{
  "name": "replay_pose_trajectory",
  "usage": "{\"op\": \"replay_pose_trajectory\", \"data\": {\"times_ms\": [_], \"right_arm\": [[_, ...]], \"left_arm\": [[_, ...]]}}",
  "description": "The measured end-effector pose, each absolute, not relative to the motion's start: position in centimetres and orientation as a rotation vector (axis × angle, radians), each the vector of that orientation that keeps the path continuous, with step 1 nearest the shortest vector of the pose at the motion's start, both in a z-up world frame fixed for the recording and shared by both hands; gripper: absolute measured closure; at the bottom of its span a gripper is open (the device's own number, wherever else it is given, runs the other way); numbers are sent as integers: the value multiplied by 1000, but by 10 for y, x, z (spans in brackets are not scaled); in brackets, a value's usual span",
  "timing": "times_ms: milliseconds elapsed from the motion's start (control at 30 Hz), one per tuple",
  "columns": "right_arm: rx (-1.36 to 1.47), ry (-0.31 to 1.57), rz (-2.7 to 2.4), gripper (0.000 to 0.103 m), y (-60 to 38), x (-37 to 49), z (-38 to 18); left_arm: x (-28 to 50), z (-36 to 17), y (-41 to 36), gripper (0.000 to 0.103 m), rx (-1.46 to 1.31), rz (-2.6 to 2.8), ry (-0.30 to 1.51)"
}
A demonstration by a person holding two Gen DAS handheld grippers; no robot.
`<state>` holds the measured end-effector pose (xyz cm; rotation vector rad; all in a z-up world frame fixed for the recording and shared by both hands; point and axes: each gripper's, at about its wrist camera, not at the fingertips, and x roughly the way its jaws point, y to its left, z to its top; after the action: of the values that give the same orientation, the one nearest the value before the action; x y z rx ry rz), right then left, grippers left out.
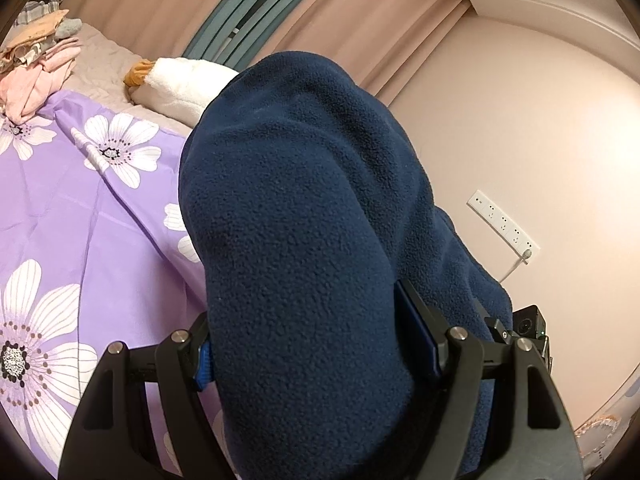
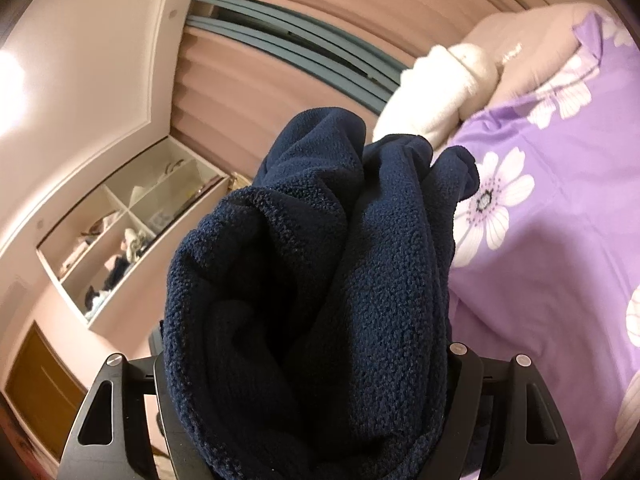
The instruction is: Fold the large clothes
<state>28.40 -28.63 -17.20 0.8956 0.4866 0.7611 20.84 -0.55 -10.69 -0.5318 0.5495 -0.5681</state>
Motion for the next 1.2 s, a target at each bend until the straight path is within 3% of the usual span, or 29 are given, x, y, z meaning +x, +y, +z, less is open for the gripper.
{"op": "replay_pose_trajectory", "data": {"times_ms": [1200], "right_arm": [[855, 548, 828, 27, -265, 297, -168]], "left_arm": [[194, -99, 16, 27, -517, -479, 574]]}}
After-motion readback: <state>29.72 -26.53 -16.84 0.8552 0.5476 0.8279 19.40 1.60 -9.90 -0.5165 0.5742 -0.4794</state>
